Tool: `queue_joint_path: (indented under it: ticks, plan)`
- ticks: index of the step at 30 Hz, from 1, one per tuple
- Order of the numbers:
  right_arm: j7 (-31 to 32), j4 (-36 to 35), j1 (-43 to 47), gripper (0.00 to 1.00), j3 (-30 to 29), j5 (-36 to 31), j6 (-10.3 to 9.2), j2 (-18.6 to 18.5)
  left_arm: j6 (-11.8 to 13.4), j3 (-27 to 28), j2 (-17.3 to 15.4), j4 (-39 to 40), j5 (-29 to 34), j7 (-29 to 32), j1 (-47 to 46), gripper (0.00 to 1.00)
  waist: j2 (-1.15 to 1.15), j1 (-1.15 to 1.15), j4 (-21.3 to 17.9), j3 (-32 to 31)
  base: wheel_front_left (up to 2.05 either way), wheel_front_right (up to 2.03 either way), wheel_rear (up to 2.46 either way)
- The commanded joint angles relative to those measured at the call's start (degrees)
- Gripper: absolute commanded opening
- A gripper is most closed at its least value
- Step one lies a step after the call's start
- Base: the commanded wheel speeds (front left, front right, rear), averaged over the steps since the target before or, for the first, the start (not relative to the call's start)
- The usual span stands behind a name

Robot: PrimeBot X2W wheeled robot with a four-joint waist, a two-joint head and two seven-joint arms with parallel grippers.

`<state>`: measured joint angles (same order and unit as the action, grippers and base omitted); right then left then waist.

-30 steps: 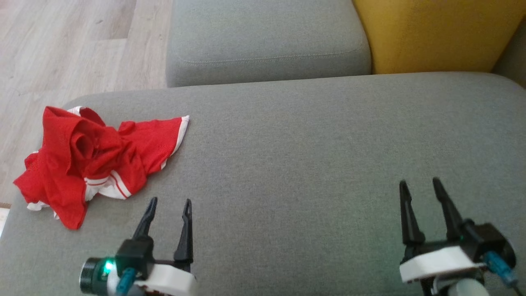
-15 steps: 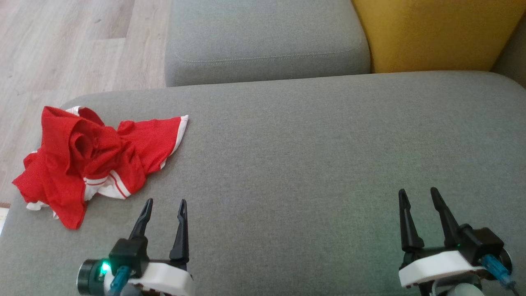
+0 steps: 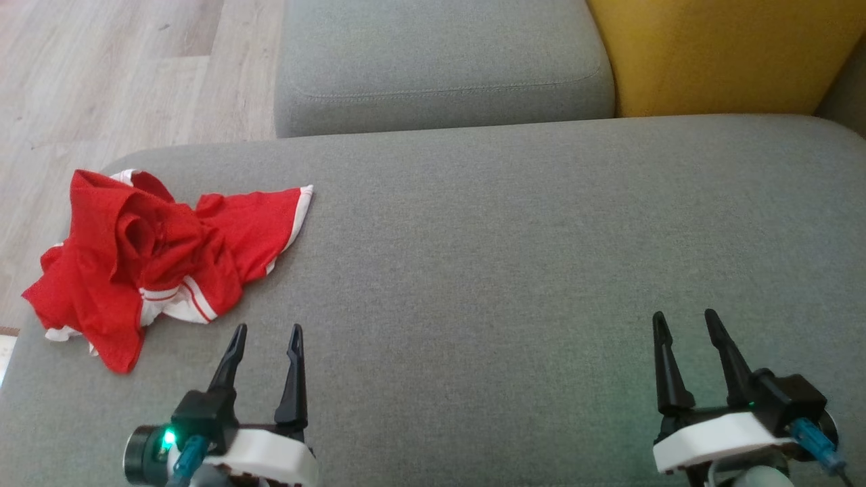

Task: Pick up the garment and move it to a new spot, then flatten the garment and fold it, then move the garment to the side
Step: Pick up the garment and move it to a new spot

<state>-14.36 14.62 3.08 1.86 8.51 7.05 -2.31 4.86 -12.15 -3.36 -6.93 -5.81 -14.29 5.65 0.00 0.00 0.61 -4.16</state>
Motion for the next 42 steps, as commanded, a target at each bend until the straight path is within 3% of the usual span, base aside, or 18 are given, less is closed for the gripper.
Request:
queue_joint_path:
  ticks: [1, 11, 31, 42]
  plan:
    - [-0.6, -1.7, -2.4, 1.00, 1.7, 0.0, 0.44, -0.6, -0.2, 2.1, 0.3, 2.2, 0.0, -0.7, -2.2, 1.00, 0.00, 0.00, 0.1, 0.1, 0.00, 0.00, 0.00]
    - [-0.6, -1.7, -2.1, 1.00, 4.1, 0.1, 0.44, -0.6, -0.2, 3.1, 0.4, 1.8, 0.2, -0.7, -2.7, 1.00, 0.00, 0.00, 3.9, 0.3, 0.00, 0.00, 0.00]
    - [-0.6, -1.7, -1.9, 1.00, 7.9, 2.6, 0.44, -0.6, -1.6, 6.9, 0.5, 2.7, 2.1, -0.7, -2.6, 1.00, 0.00, 0.00, 18.9, 0.5, 0.00, 0.00, 0.00]
    - [-0.6, -1.6, -2.5, 1.00, 8.2, 2.9, 0.44, -0.6, -2.7, 8.0, -1.0, 3.5, 3.6, -0.7, -3.8, 1.00, 0.00, 0.00, 19.8, 1.7, 0.00, 0.00, 0.00]
